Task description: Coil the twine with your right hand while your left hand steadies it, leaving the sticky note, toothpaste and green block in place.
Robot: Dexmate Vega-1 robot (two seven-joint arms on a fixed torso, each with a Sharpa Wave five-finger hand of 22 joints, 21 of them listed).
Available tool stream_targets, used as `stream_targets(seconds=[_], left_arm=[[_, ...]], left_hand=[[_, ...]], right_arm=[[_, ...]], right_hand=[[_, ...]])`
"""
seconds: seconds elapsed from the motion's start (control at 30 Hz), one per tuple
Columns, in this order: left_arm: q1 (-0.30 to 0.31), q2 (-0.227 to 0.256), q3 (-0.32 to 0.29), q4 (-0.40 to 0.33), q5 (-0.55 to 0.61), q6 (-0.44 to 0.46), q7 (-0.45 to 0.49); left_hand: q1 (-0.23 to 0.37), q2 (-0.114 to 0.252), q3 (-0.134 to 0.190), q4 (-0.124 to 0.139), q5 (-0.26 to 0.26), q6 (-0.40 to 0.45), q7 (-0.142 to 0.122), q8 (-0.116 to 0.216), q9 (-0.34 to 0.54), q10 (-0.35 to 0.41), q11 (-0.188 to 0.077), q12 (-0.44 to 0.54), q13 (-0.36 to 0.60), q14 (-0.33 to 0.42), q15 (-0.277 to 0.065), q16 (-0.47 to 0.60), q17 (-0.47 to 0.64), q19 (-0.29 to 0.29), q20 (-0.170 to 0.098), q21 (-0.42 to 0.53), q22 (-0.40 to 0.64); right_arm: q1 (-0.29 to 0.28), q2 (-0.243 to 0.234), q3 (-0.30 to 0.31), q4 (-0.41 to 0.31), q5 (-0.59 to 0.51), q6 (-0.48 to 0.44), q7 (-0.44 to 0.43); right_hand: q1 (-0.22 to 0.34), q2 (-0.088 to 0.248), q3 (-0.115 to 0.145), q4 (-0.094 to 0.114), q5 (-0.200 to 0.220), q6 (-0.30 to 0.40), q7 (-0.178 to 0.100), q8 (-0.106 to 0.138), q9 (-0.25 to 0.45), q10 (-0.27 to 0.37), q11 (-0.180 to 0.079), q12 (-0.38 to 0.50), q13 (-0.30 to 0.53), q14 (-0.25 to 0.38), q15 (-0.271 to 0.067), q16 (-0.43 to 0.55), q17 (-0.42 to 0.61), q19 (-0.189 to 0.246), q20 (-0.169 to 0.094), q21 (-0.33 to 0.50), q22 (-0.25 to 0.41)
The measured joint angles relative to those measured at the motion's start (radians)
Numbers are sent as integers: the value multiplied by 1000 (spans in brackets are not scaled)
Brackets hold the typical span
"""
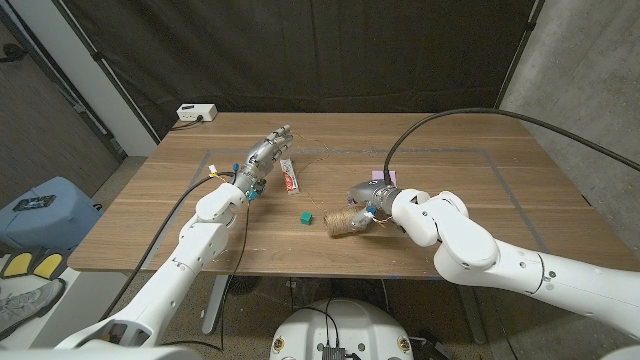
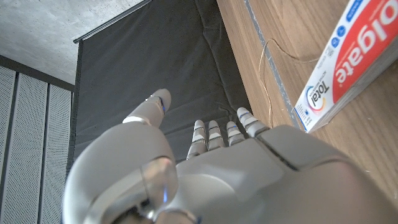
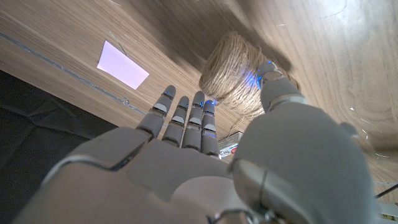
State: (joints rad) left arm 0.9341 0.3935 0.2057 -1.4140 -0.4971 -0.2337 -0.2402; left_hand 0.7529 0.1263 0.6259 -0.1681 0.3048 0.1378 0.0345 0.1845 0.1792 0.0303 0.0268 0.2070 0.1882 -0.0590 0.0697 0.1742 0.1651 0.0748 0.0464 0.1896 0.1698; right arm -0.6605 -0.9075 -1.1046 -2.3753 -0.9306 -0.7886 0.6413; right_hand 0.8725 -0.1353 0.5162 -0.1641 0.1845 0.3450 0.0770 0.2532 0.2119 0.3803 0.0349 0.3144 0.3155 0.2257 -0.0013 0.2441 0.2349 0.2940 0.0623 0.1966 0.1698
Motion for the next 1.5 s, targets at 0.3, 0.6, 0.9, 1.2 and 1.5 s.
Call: stream_targets(seconds=[0.3,0.6,0.9,1.2,1.5], left_arm=[[13,0,-4,-12,2,5,9],[19,0,-5,-18,3,8,11],[22,-1,-6,-23,5,10,12],[25,-4,-4,-28,7,13,18],[28,-5,-2,-33,9,17,22]], left_hand=[[6,0,-4,-4,0,1,1,0,0,0,0,0,0,0,0,0,0,0,0,0,0],[8,0,-4,-4,0,1,1,0,0,0,0,0,0,6,5,0,0,0,0,0,0],[8,0,-8,0,0,1,1,0,0,0,0,0,0,6,5,0,0,0,0,0,0],[8,0,-8,0,0,7,-4,0,0,0,0,0,0,5,5,0,0,0,0,0,0],[8,0,-12,-4,6,9,-2,0,0,0,0,0,0,5,5,0,0,0,0,0,0]], right_arm=[[-7,15,-5,15,-20,0,17],[-16,25,-10,28,-31,0,19],[-26,27,-10,36,-40,-4,18],[-36,21,-9,40,-48,1,2],[-51,13,-1,41,-51,19,-30]], right_hand=[[0,0,13,-4,0,27,-20,0,0,24,-13,15,8,16,-9,4,0,5,-5,0,0],[5,-5,16,-7,0,43,-29,0,0,35,-25,22,8,22,-15,4,5,0,-11,0,0],[9,-9,24,-7,0,63,-48,6,0,63,-41,34,12,43,-36,8,5,7,-18,0,0],[13,-13,33,-5,0,104,-68,13,-3,96,-59,52,17,73,-41,12,5,13,-23,0,0],[13,-13,46,-7,0,164,-99,25,-3,156,-79,79,21,129,-40,22,5,31,-41,0,0]])
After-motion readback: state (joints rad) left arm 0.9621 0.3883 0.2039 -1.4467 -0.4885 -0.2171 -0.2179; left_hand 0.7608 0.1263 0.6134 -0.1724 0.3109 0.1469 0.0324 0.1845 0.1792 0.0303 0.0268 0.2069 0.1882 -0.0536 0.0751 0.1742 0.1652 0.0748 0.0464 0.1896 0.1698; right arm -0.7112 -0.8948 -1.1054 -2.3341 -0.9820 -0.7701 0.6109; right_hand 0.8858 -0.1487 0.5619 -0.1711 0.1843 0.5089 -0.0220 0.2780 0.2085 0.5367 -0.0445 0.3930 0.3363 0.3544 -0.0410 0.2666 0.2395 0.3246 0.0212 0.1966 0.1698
